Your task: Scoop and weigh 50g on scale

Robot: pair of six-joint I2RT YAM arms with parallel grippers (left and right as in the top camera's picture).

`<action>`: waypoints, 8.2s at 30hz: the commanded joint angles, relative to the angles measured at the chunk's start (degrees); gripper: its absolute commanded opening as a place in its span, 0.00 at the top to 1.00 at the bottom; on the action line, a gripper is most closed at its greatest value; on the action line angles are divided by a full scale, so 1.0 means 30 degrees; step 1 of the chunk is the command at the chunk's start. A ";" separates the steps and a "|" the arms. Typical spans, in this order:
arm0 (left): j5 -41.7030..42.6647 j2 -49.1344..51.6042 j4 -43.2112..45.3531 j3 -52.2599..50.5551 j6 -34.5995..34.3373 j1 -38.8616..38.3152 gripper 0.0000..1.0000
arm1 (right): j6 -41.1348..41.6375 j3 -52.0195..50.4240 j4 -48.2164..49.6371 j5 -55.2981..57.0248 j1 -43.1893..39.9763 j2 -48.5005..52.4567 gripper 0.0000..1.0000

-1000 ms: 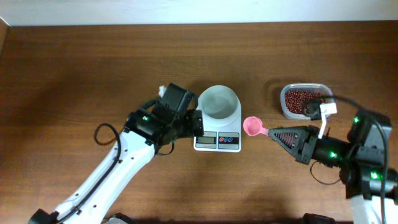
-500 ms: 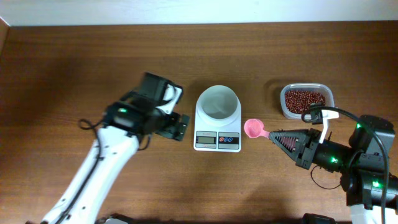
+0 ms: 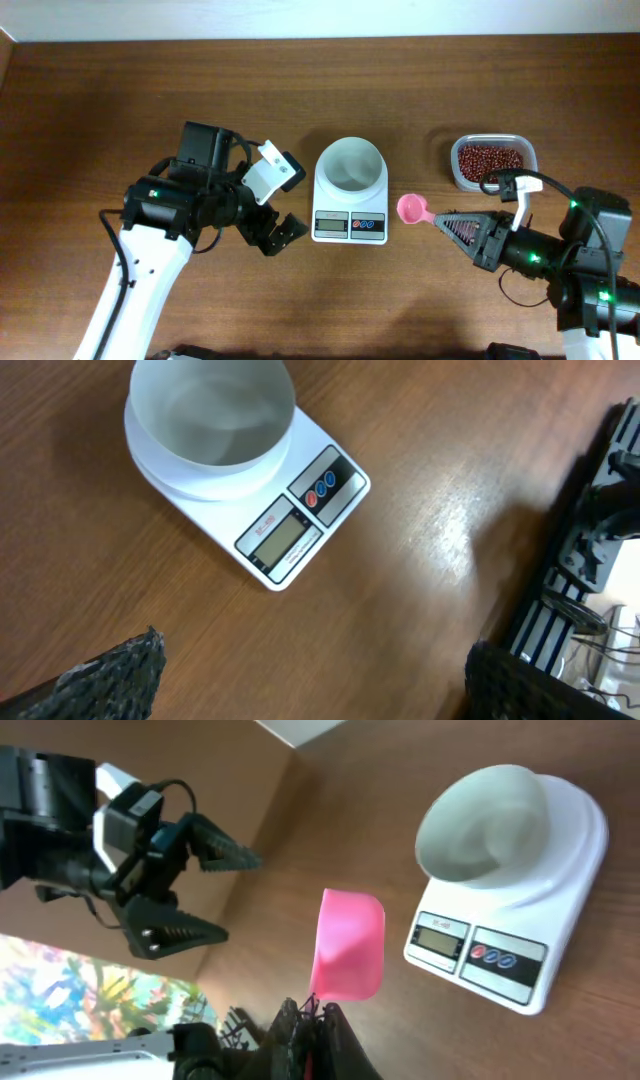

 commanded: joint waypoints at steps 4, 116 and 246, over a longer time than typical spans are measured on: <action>0.0459 -0.0146 -0.0007 0.0291 0.0423 0.0051 0.01 | -0.0175 0.0219 -0.1311 0.6863 -0.0087 -0.0117 0.96; -0.2506 -0.0124 0.0036 0.0291 -0.2222 -0.3585 0.01 | -0.1384 0.4714 0.3009 1.1191 -0.5158 1.3770 0.96; -0.9012 1.1788 0.8983 -0.0015 -0.7286 -0.9588 1.00 | -0.2892 0.2732 0.0386 -0.6725 -0.3191 1.6116 0.96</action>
